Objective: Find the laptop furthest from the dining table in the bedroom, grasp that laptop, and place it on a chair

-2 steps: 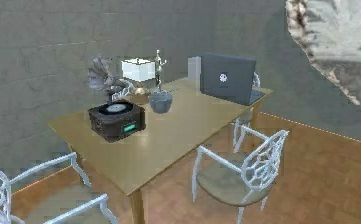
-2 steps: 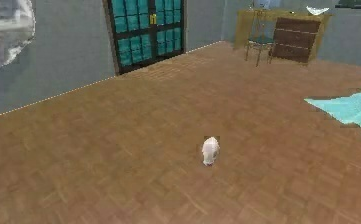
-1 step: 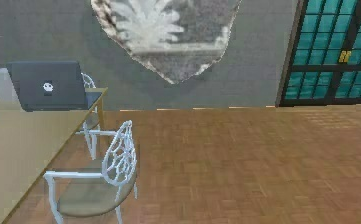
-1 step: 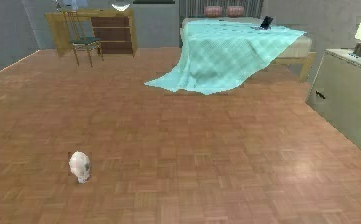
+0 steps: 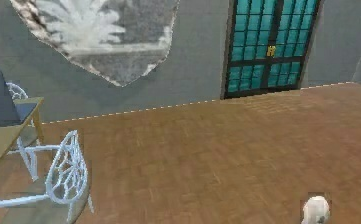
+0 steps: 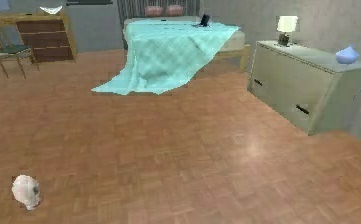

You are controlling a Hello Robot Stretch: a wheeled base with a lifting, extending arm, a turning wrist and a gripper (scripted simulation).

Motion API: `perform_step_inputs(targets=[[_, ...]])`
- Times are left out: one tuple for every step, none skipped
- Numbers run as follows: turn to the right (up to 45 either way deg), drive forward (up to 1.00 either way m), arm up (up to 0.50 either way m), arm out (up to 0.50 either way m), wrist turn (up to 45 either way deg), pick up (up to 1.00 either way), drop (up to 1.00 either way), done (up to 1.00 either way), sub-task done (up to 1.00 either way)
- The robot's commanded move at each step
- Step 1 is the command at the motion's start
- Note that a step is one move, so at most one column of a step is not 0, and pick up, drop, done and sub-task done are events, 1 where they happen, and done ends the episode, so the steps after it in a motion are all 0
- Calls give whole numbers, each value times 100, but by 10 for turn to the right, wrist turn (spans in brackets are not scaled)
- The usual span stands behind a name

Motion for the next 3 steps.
perform_step_inputs(targets=[[0, 75, 0, 0, 0, 0, 0, 0, 0], [-90, 0, 0, 0, 0, 0, 0, 0, 0], [-30, 0, 0, 0, 0, 0, 0, 0, 0]])
